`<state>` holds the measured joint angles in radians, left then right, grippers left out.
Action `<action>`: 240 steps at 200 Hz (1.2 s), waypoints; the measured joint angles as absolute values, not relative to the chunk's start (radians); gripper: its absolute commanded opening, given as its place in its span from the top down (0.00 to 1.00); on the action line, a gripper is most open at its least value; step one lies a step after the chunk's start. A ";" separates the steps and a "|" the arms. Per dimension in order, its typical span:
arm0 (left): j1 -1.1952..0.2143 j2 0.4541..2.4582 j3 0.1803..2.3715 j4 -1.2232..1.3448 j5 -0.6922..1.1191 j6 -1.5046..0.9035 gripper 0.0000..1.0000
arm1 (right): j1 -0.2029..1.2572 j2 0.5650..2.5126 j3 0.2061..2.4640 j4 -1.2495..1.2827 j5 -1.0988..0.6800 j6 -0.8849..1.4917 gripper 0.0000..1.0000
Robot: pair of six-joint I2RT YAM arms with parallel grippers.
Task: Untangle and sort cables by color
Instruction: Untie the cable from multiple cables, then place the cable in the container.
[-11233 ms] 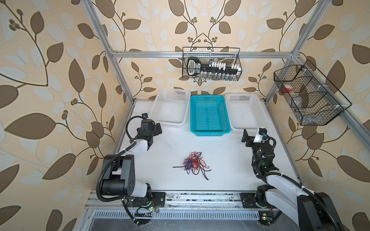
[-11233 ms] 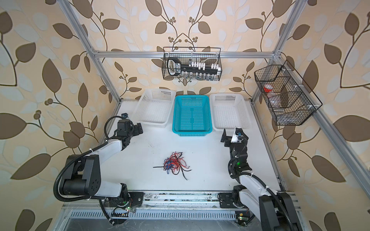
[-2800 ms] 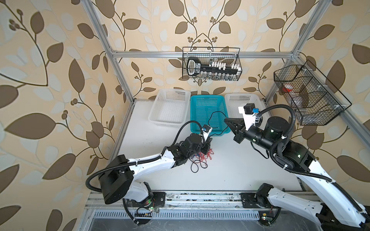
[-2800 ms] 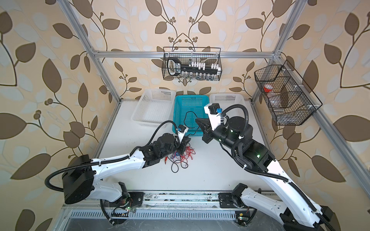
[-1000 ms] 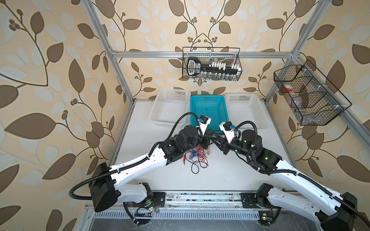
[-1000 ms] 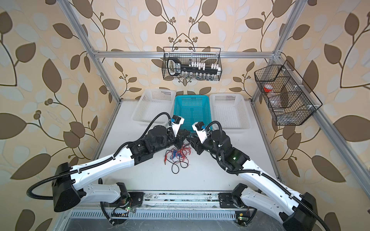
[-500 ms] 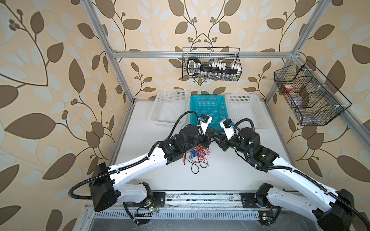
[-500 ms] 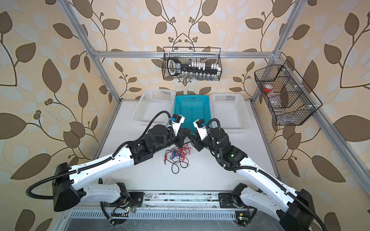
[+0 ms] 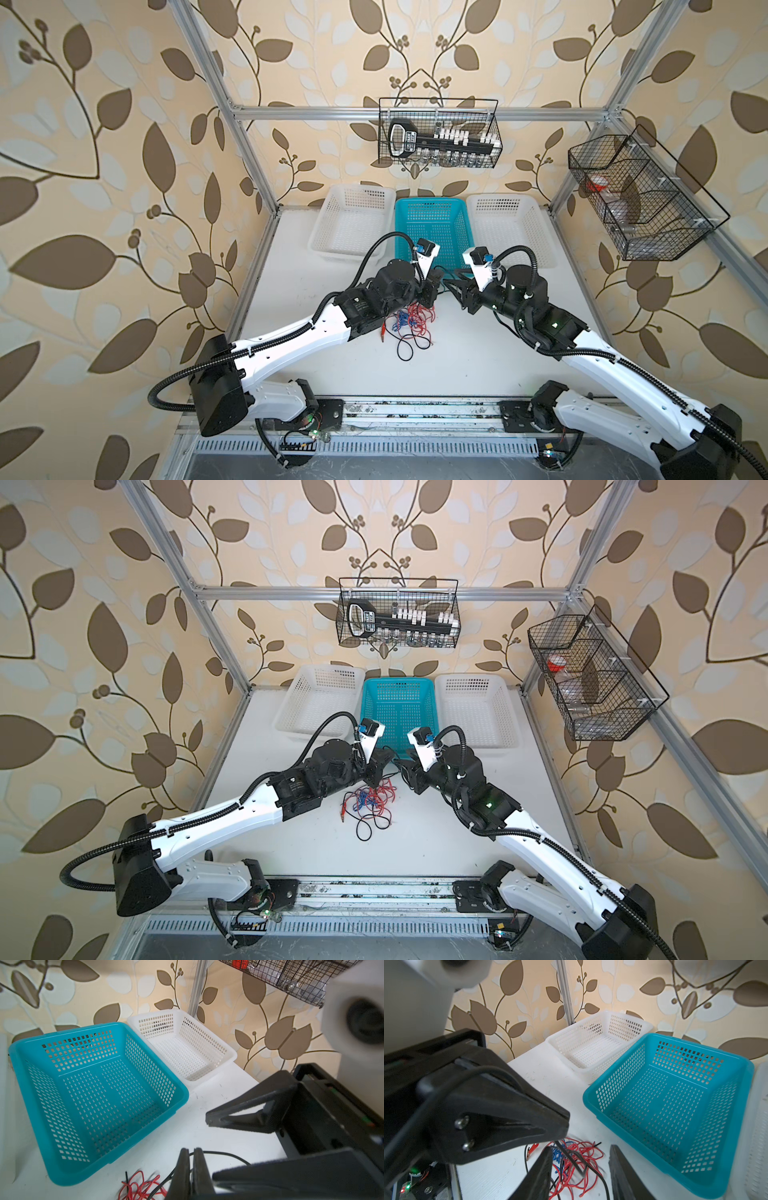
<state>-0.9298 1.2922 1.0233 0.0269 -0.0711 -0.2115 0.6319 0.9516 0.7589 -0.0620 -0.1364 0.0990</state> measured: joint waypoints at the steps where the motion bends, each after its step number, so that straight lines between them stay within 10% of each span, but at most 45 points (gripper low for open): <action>1: -0.930 1.293 1.024 0.027 -0.071 -0.212 1.00 | 0.633 0.952 0.759 -0.062 -0.137 0.099 0.54; 44: -0.930 1.303 1.040 0.028 -0.067 -0.212 1.00 | 0.654 1.004 0.744 -0.038 -0.147 0.102 0.58; 103: -0.929 1.302 1.044 0.030 -0.081 -0.210 1.00 | 0.645 1.050 0.733 0.006 -0.140 0.137 1.00; 124: -0.929 1.302 1.044 0.020 -0.119 -0.213 0.78 | 0.638 1.050 0.742 0.001 -0.137 0.139 1.00; 160: -0.929 1.288 1.044 -0.039 -0.220 -0.216 0.02 | 0.606 1.054 0.832 -0.039 -0.098 0.141 1.00; 240: -0.929 1.191 1.029 -0.123 -0.408 -0.219 0.01 | 0.530 1.077 1.057 -0.120 -0.038 0.134 1.00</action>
<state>-0.9287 1.1908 1.0286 -0.1226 -0.4080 -0.2192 0.5301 1.0775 1.0569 -0.1200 -0.0383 0.1337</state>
